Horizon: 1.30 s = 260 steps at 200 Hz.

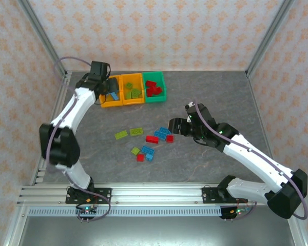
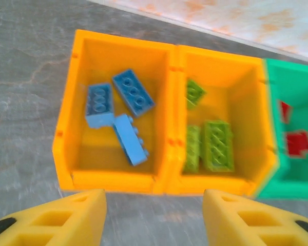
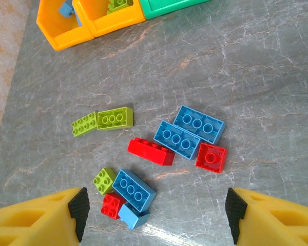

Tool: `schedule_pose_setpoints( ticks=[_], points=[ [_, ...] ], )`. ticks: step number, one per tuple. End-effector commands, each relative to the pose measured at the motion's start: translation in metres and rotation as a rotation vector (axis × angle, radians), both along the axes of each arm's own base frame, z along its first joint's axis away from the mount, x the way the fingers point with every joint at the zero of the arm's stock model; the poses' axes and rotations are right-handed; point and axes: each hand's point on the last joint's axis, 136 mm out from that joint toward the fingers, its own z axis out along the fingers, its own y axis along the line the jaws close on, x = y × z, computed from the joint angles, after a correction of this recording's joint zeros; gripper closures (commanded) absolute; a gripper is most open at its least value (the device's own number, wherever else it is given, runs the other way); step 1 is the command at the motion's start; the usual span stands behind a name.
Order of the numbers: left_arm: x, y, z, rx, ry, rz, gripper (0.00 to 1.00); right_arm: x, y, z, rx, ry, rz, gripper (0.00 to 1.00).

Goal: Sort the legos into containers by color

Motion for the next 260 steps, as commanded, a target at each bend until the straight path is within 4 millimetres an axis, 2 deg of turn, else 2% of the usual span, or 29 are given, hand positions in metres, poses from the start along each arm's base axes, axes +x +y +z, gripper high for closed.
schedule_pose_setpoints(
  ticks=[1,19,47,73,89,115,142,178,214,260],
  points=[
    [-0.046,-0.059,0.02,-0.169,-0.038,-0.133,0.49,0.01,0.004,0.01,0.001,-0.041,-0.014,0.27],
    [-0.096,-0.102,0.008,-0.141,0.004,-0.213,0.5,0.013,0.005,0.003,0.0,-0.041,-0.023,0.27],
    [-0.169,-0.144,-0.026,-0.061,0.061,-0.256,0.52,0.014,0.002,-0.007,-0.032,-0.025,-0.034,0.26],
    [-0.227,-0.164,-0.061,0.059,0.127,-0.32,0.52,0.014,0.0,-0.013,-0.046,-0.01,-0.037,0.26],
    [-0.254,-0.169,-0.079,0.129,0.173,-0.358,0.52,0.012,0.0,-0.016,-0.047,-0.002,-0.037,0.26],
    [-0.287,-0.194,-0.111,0.156,0.263,-0.477,0.52,0.012,-0.001,-0.019,-0.048,0.003,-0.046,0.26],
    [-0.293,-0.204,-0.143,0.232,0.335,-0.532,0.46,0.013,0.0,-0.019,-0.037,0.004,-0.05,0.26],
    [-0.272,-0.19,-0.152,0.435,0.29,-0.508,0.44,0.011,-0.004,-0.021,-0.06,0.01,-0.054,0.25],
    [-0.261,-0.193,-0.173,0.421,0.322,-0.511,0.45,0.01,-0.005,-0.025,-0.062,0.02,-0.06,0.25],
    [-0.256,-0.206,-0.186,0.4,0.313,-0.543,0.49,0.013,-0.004,-0.023,-0.063,0.016,-0.064,0.25]
  ],
)
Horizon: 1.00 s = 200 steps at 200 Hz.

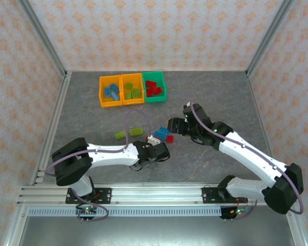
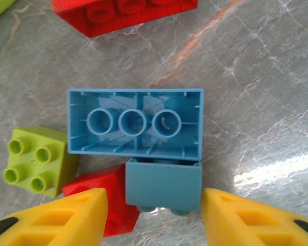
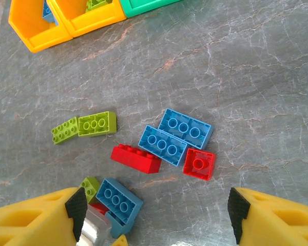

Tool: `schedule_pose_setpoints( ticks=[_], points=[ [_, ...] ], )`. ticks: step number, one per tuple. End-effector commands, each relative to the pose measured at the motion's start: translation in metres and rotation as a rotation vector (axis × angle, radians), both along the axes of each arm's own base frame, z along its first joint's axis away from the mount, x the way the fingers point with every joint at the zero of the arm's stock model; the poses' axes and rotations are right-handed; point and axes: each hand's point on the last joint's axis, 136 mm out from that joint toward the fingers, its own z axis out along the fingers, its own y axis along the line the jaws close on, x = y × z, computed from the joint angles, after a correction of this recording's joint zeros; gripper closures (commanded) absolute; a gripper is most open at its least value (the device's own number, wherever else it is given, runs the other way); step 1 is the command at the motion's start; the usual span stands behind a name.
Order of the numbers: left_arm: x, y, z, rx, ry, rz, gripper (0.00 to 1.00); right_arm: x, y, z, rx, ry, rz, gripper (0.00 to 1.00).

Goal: Sort the legos into containers by color

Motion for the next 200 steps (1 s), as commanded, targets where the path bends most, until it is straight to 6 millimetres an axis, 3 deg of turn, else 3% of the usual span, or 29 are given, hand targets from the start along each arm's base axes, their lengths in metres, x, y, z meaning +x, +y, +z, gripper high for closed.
schedule_pose_setpoints(
  ticks=[1,26,72,102,124,156,179,200],
  points=[
    [0.008,-0.012,0.0,-0.026,-0.034,-0.026,0.49,0.002,-0.003,-0.004,-0.018,0.0,-0.024,0.25],
    [0.008,-0.014,-0.005,-0.039,-0.034,-0.028,0.5,0.003,-0.001,-0.004,-0.017,0.005,-0.02,0.25],
    [0.006,-0.013,-0.019,-0.019,-0.004,-0.019,0.63,0.003,0.001,-0.003,-0.009,0.012,-0.018,0.25],
    [0.004,-0.013,-0.013,-0.049,-0.005,-0.018,0.7,0.001,0.0,-0.001,0.001,0.01,-0.019,0.25],
    [0.01,-0.013,0.01,-0.103,-0.063,-0.001,0.73,0.0,0.0,0.003,0.013,0.003,-0.021,0.25],
    [0.036,0.001,0.073,-0.224,-0.194,0.064,0.74,-0.001,0.0,0.007,0.03,-0.003,-0.019,0.25],
    [0.076,0.04,0.115,-0.279,-0.29,0.175,0.73,-0.002,0.0,0.009,0.036,-0.01,-0.018,0.25],
    [0.125,0.097,0.141,-0.275,-0.384,0.333,0.73,-0.003,-0.001,0.008,0.038,-0.011,-0.019,0.25]
  ],
)
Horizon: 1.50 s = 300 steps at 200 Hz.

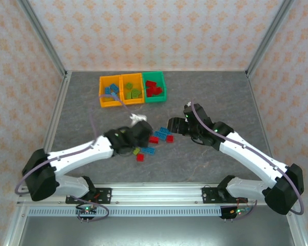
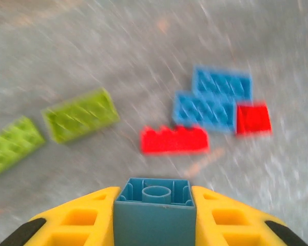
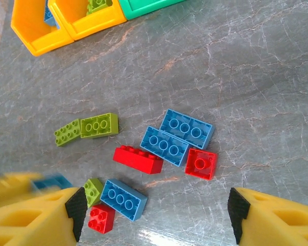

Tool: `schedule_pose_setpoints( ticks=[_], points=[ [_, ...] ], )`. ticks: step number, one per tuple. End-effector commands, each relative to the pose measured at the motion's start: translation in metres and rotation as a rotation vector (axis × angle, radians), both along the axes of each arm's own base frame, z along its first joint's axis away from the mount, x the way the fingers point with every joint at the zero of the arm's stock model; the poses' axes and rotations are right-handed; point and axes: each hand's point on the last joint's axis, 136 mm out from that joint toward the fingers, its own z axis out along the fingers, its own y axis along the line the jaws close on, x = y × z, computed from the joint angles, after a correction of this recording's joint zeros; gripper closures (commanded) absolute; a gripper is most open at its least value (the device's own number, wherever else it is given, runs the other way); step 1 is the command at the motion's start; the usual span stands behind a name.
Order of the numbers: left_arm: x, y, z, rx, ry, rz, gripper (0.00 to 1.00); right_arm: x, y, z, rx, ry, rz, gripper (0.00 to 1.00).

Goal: Sort the legos into containers by color

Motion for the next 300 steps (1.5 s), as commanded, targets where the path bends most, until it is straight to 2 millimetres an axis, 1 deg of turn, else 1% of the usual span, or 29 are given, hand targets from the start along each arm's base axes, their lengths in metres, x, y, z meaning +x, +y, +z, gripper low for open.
schedule_pose_setpoints(
  ticks=[1,11,26,34,47,59,83,88,92,94,99,106,115,131,143,153,155,157,165,175,177,183,199,205,225,243,255,282,300],
  points=[
    [0.047,0.058,0.03,0.041,-0.097,0.158,0.73,-0.002,-0.001,0.005,0.022,-0.012,-0.009,0.25],
    [0.069,0.089,0.036,0.05,-0.131,0.263,0.73,-0.003,-0.001,0.004,0.025,-0.012,-0.009,0.25],
    [0.101,0.127,0.036,0.008,-0.146,0.394,0.73,-0.003,-0.001,0.003,0.028,-0.014,-0.012,0.25],
    [0.117,0.144,0.032,-0.024,-0.136,0.448,0.73,-0.002,0.0,0.004,0.032,-0.018,-0.011,0.25],
    [0.147,0.164,0.031,-0.066,-0.127,0.5,0.74,-0.001,0.001,0.006,0.034,-0.024,-0.008,0.25],
    [0.174,0.174,0.024,-0.078,-0.104,0.517,0.74,-0.001,0.002,0.009,0.033,-0.026,-0.002,0.25],
    [0.225,0.184,0.008,-0.075,-0.037,0.529,0.73,0.0,0.001,0.013,0.025,-0.031,-0.002,0.25],
    [0.234,0.184,0.003,-0.081,-0.021,0.527,0.72,-0.001,0.0,0.014,0.026,-0.031,-0.002,0.25],
    [0.241,0.183,0.005,-0.094,-0.022,0.518,0.71,-0.001,0.0,0.014,0.028,-0.032,-0.001,0.25],
    [0.244,0.182,-0.002,-0.092,-0.006,0.514,0.7,-0.001,0.0,0.014,0.028,-0.032,-0.002,0.25],
    [0.253,0.181,-0.005,-0.098,0.0,0.505,0.67,-0.001,0.0,0.014,0.029,-0.031,-0.003,0.25],
    [0.26,0.18,-0.006,-0.093,0.005,0.499,0.63,-0.002,-0.001,0.014,0.027,-0.03,-0.003,0.25],
    [0.267,0.18,-0.002,-0.085,-0.005,0.496,0.57,-0.003,-0.004,0.013,0.018,-0.029,-0.011,0.25],
    [0.268,0.183,0.007,-0.073,-0.014,0.502,0.51,-0.006,-0.006,0.013,0.003,-0.03,0.004,0.25],
    [0.263,0.181,0.018,-0.097,-0.026,0.504,0.49,-0.009,0.002,0.011,0.018,-0.027,0.057,0.24],
    [0.255,0.177,0.032,-0.125,-0.052,0.498,0.48,-0.01,0.01,0.01,0.03,-0.026,0.09,0.23],
    [0.254,0.176,0.031,-0.129,-0.052,0.497,0.48,-0.01,0.012,0.01,0.03,-0.026,0.094,0.23],
    [0.251,0.175,0.042,-0.138,-0.072,0.495,0.48,-0.009,0.013,0.01,0.029,-0.027,0.097,0.23],
    [0.239,0.173,0.055,-0.151,-0.092,0.493,0.47,-0.008,0.018,0.009,0.017,-0.024,0.107,0.22],
    [0.222,0.165,0.07,-0.171,-0.111,0.477,0.48,-0.006,0.024,0.012,-0.008,-0.028,0.119,0.22],
    [0.218,0.163,0.073,-0.175,-0.117,0.473,0.48,-0.004,0.026,0.007,-0.026,-0.018,0.122,0.22],
    [0.206,0.156,0.08,-0.181,-0.13,0.458,0.48,-0.002,0.032,0.005,-0.058,-0.016,0.133,0.22],
    [0.165,0.132,0.094,-0.163,-0.153,0.392,0.49,0.002,0.05,0.001,-0.134,-0.015,0.171,0.2],
    [0.149,0.126,0.101,-0.148,-0.16,0.372,0.5,0.004,0.058,-0.004,-0.154,-0.003,0.185,0.2],
    [0.094,0.106,0.106,-0.102,-0.16,0.293,0.5,0.013,0.09,-0.025,-0.17,0.043,0.232,0.2],
    [0.047,0.104,0.113,-0.051,-0.161,0.234,0.5,0.021,0.119,-0.05,-0.191,0.087,0.277,0.19],
    [0.021,0.105,0.117,-0.032,-0.156,0.187,0.5,0.028,0.134,-0.066,-0.23,0.105,0.292,0.17],
    [-0.025,0.095,0.109,-0.043,-0.059,0.004,0.43,0.041,0.163,-0.099,-0.329,0.123,0.319,0.09],
    [-0.047,0.1,0.103,0.005,0.0,-0.066,0.38,0.05,0.179,-0.12,-0.356,0.149,0.33,0.04]
  ],
)
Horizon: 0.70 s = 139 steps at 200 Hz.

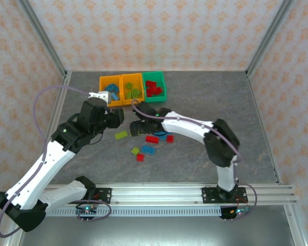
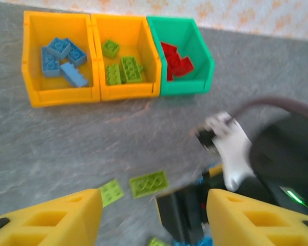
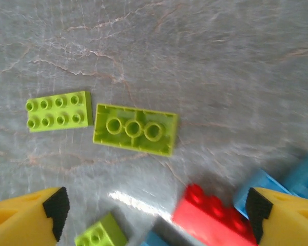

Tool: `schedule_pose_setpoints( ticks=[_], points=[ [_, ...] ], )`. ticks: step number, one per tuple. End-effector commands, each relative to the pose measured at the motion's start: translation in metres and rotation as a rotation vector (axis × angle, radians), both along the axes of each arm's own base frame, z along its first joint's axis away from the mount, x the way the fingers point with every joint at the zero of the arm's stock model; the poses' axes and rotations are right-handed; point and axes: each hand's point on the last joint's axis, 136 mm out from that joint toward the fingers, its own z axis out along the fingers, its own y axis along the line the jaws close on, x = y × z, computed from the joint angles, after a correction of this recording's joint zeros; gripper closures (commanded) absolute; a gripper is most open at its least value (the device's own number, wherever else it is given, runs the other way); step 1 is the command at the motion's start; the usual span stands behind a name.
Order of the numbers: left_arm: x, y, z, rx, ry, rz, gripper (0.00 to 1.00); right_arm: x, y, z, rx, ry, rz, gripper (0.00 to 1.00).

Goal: Sort the legos into containers by color

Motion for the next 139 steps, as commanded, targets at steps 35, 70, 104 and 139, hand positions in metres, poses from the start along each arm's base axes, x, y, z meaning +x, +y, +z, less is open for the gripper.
schedule_pose_setpoints(
  ticks=[35,70,104,139],
  points=[
    [-0.047,0.038,-0.038,0.287,0.123,-0.093,0.31,0.018,0.027,-0.042,-0.106,0.024,0.024,0.04],
    [-0.041,0.05,-0.038,0.353,0.078,-0.052,0.19,0.017,0.021,-0.064,-0.185,0.061,0.011,0.2],
    [-0.043,0.049,-0.045,0.341,0.066,-0.063,0.11,0.018,0.012,-0.064,-0.196,0.041,-0.021,0.41],
    [-0.047,0.057,-0.047,0.342,0.049,-0.025,0.0,0.034,0.02,0.0,-0.044,-0.122,-0.048,0.5]
  ],
)
